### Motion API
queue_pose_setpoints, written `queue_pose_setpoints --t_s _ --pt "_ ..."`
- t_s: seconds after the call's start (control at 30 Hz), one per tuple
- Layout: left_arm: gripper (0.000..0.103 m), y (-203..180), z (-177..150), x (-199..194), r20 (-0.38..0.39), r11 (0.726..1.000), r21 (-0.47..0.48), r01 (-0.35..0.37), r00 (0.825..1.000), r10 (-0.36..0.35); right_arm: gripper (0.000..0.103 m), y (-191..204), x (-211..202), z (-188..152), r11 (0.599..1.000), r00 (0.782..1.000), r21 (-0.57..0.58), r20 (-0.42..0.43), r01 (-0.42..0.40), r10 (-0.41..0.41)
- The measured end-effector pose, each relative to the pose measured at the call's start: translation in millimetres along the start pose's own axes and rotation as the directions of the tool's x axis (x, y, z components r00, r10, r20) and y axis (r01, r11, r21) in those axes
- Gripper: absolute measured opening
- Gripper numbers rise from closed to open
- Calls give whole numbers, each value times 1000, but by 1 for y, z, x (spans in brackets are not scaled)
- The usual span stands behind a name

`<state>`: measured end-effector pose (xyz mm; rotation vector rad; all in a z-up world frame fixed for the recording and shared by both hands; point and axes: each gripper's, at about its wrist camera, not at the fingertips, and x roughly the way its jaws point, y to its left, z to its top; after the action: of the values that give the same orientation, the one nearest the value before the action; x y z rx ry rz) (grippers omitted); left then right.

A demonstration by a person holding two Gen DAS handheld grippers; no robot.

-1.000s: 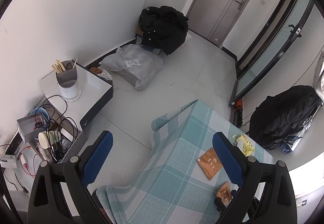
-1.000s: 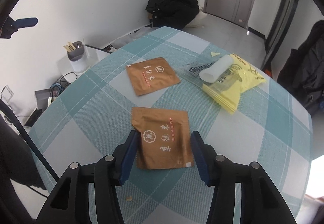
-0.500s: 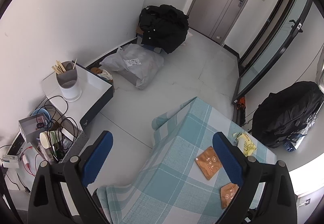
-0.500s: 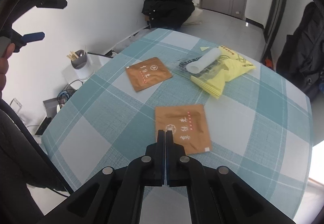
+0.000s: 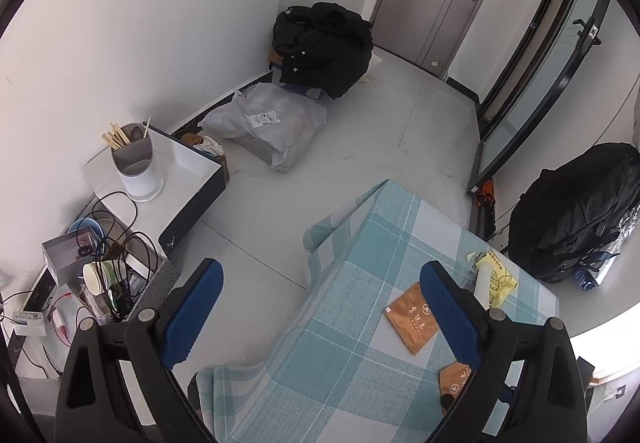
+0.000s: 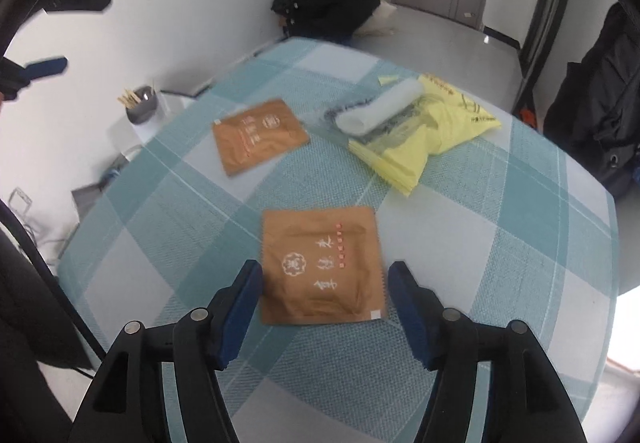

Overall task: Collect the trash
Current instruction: 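Lower the right tool toward the nearer brown paper packet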

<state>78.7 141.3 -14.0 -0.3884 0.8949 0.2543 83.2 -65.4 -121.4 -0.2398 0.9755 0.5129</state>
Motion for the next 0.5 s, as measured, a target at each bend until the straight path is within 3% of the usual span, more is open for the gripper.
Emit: queue_pose_setpoints --t_s 0.13,0.23,0.37,0.5 --pt "97 -4 -1 6 -13 1000 12 -10 1000 11 66 4 4 2 999 1000 -28 -1 14 -14" --pt "97 -5 -1 11 -24 1000 16 -21 999 22 60 5 2 1 999 1000 -54 6 8 -8" --pt "97 -6 -1 12 -30 1000 11 -19 999 19 36 0 -2 -2 999 1000 -36 20 -5 6" --pt "97 -8 -2 12 -30 1000 18 -16 999 16 23 -2 -6 -6 999 999 -42 35 19 -18"
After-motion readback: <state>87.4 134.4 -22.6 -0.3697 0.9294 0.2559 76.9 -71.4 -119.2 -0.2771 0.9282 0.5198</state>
